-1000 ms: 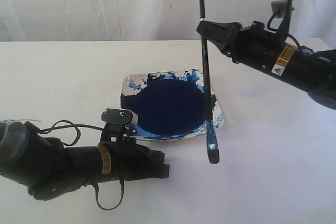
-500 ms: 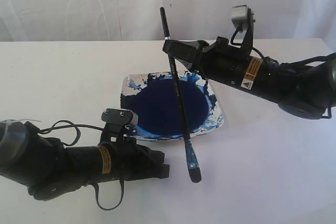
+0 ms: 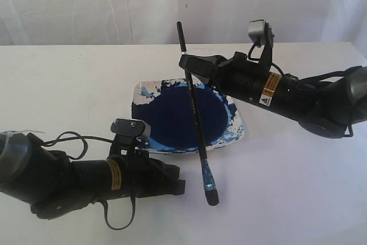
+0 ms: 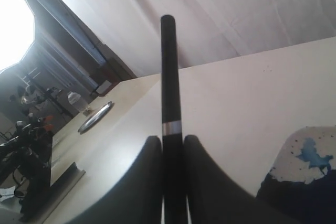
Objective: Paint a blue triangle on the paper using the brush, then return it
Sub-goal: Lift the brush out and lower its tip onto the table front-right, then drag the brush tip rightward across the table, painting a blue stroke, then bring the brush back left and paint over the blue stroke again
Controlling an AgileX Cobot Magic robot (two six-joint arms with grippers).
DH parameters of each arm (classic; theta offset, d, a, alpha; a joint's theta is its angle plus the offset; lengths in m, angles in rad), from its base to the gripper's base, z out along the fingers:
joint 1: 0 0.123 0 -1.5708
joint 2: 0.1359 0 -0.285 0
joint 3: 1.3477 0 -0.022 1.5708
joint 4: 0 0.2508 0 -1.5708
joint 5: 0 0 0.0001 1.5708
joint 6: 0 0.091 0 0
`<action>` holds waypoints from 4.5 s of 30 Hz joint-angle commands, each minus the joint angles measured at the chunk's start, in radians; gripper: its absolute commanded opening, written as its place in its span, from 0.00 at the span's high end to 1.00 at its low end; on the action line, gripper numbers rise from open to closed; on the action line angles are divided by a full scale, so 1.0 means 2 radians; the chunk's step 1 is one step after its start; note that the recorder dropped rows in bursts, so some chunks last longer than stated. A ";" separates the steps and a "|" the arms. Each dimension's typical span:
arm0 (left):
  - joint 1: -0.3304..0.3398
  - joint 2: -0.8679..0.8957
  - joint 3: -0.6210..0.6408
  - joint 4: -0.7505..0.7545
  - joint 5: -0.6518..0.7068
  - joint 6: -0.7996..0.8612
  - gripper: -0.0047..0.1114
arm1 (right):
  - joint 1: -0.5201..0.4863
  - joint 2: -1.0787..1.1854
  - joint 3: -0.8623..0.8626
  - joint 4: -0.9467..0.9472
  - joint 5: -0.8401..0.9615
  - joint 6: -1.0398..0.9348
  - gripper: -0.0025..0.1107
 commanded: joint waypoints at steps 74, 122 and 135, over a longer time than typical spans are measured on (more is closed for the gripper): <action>-0.001 -0.004 0.002 0.001 0.010 0.001 0.96 | -0.165 0.005 0.000 0.118 0.087 -0.251 0.98; -0.001 -0.004 0.002 0.001 0.010 0.001 0.96 | -0.046 -0.164 0.144 0.125 -0.006 -0.185 0.98; -0.001 -0.004 0.002 0.001 0.010 0.001 0.96 | 0.019 -0.065 0.143 0.255 -0.007 -0.237 0.98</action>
